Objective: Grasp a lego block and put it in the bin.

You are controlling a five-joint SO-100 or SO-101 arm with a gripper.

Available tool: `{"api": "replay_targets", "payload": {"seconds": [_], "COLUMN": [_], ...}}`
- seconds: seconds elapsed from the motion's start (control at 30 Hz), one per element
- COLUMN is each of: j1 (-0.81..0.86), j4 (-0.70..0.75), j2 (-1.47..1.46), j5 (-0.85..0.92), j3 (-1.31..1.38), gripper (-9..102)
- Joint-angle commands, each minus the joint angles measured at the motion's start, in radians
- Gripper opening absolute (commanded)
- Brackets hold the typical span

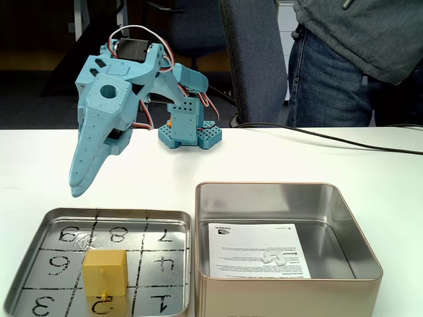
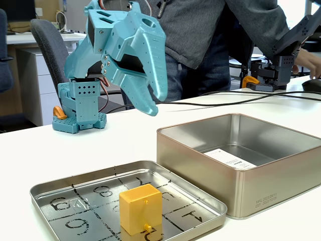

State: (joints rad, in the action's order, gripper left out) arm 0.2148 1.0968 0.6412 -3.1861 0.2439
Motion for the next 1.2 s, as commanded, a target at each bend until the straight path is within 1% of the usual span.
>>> {"api": "replay_targets", "payload": {"seconds": [0.0,0.77,0.83,0.93,1.07,1.17], "j1": [0.003,0.008,0.006,-0.005,-0.017,-0.018], "j4": [-0.002,0.002,0.031,0.149,0.264,0.298], "j2": [0.058,0.04,0.037,0.04,0.044,0.038], "j5": [-0.15,-0.14,-0.127,-0.135,-0.095,-0.052], "j3": [0.023,0.023,0.023,0.023,0.023,0.023], "gripper": [0,0,0,0,6,11]}}
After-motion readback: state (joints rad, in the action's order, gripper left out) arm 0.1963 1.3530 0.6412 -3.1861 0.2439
